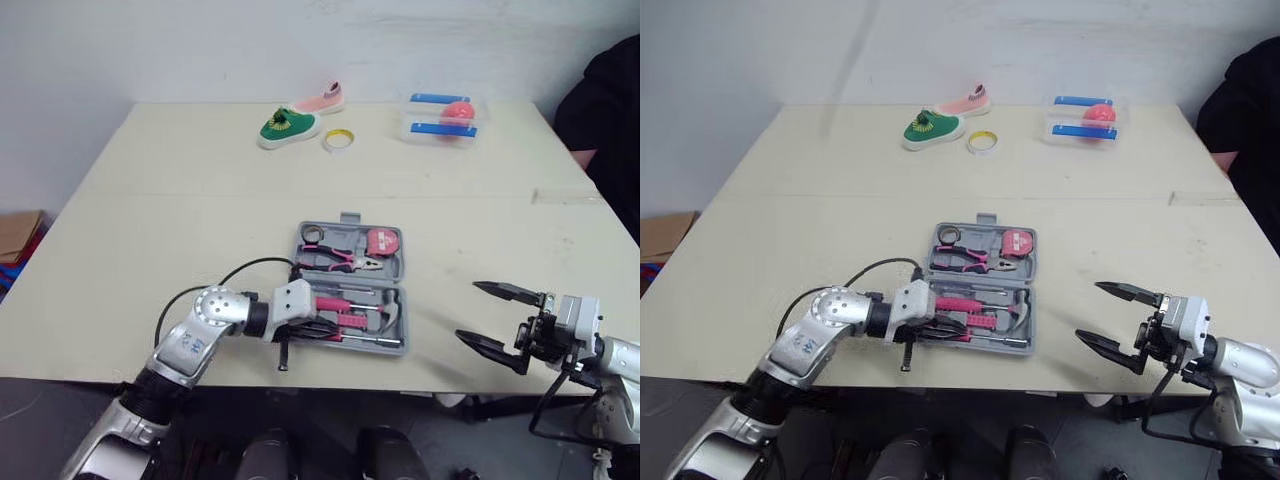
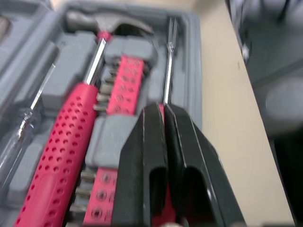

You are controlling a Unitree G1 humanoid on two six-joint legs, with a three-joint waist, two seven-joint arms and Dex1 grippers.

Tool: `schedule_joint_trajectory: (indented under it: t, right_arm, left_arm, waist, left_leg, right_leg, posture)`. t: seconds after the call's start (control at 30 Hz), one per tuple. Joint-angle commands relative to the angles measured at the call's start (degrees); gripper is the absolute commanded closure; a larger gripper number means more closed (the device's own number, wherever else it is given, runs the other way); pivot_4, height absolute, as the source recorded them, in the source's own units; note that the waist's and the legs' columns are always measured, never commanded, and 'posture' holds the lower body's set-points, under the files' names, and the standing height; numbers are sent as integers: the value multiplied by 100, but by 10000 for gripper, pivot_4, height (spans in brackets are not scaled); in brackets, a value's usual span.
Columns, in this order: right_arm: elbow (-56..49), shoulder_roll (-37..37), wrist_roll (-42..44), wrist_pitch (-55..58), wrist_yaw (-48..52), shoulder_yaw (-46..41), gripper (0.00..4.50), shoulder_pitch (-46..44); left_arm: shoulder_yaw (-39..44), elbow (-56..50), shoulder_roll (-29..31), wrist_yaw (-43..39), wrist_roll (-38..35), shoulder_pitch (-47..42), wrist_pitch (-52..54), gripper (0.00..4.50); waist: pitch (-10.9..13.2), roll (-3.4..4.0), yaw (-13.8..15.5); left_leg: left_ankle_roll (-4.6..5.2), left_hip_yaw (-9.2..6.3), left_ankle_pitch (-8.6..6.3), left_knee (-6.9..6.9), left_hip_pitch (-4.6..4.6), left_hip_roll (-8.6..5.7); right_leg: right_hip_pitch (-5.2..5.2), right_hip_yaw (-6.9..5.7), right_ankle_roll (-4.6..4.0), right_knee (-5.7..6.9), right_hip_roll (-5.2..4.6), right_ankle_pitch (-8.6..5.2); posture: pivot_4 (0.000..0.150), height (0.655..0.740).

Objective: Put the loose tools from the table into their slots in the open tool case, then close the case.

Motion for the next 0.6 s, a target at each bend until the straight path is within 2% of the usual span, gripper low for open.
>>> schedule_joint_trajectory:
  t: [0.03,0.13,0.17,0.2,0.3,0.4,0.53,0.6]
  right_arm:
    - [-80,-251,-444,562,-805,-75,0,-178]
    - [-191,-297,-562,738,-835,103,0,-298]
    - [-247,-319,-637,777,-778,233,0,-368]
    - [-276,-316,-760,887,-822,381,2520,-476]
    - [-74,-247,-1379,1028,-1121,878,12033,-882]
    - [98,-218,-1689,1136,-1319,1139,26023,-1113]
    - [329,-65,-2015,1106,-1429,1531,43063,-1482]
    - [342,11,-2117,1214,-1537,1655,44415,-1594]
  left_arm:
    - [1100,-371,79,-154,-1244,-106,536,44174]
    - [1545,-302,352,-184,-1517,-229,823,44174]
    - [1618,-121,512,-203,-1321,-258,639,44174]
    - [1701,147,652,-145,-1093,-290,444,44839]
    - [1693,923,823,362,-377,-408,-2,45000]
    - [1653,1270,690,598,-141,-492,-177,45000]
    - [1543,1599,358,801,-10,-568,-147,45000]
    - [1447,1687,235,792,67,-604,-193,45000]
  waist:
    - [24,-12,-10]
    - [31,-14,-4]
    - [31,-14,1]
    - [31,-14,-4]
    - [32,-15,-12]
    - [38,-25,0]
    - [39,-27,33]
    - [43,-33,15]
  left_leg:
    - [-1,0,2,1,-5,1]
    - [-6,0,32,2,-24,0]
    - [-15,0,37,-2,-24,0]
    - [-15,0,37,-7,-23,0]
    - [-15,8,36,-18,-20,-3]
    - [-12,17,40,-25,-36,-9]
    - [-17,12,54,-8,-107,-12]
    - [-14,20,54,1,-109,-13]
  right_leg:
    - [-6,-1,-1,3,0,-1]
    - [-29,0,-2,11,0,-1]
    - [-29,-2,-2,10,2,-1]
    - [-29,-3,-2,7,5,-1]
    - [-31,-1,-2,2,7,-1]
    - [-59,-5,-1,7,5,0]
    - [-113,-12,3,14,3,2]
    - [-112,-32,4,12,9,2]
  posture:
    - [1500,7400]
    - [1500,7400]
    - [1500,7400]
    - [1500,7400]
    - [1500,7400]
    - [1500,7400]
    - [1500,7400]
    - [1500,7400]
